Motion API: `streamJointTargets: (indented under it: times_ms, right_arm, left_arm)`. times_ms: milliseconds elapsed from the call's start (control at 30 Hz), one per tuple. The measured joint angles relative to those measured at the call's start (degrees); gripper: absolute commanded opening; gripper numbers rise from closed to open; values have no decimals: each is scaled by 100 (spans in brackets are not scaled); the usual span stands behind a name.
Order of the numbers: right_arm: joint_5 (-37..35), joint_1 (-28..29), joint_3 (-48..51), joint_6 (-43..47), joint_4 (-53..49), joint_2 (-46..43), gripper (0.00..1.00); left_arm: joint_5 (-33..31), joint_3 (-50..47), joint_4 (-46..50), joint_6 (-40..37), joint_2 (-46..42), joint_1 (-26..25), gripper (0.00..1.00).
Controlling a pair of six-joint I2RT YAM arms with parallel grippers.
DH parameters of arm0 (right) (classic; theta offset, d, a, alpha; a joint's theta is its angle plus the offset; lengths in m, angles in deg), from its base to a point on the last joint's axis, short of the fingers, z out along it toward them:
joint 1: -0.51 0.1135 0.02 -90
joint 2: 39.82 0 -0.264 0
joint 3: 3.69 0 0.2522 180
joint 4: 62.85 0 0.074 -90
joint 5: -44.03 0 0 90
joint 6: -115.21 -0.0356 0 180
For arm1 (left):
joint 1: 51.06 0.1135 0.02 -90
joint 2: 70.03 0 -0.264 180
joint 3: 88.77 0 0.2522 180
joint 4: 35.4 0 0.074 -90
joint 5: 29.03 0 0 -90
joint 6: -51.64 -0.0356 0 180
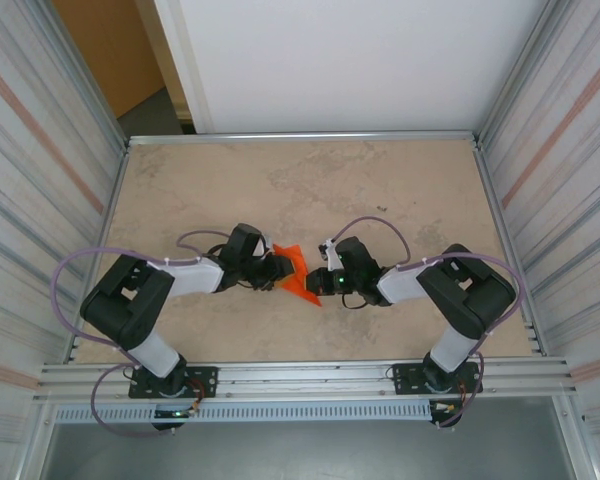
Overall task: Fold a paper plane with a square sheet of paper (pick it up from the middle)
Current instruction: Fourth fold the wing at the center of the table.
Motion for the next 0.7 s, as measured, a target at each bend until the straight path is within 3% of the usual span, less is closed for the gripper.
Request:
streamJointTargets:
  times_ms: [700]
  right_arm:
    - [407,-262,166,-702,352,208,6]
  left_arm:
    - [-107,-31,247,31,138,0,26]
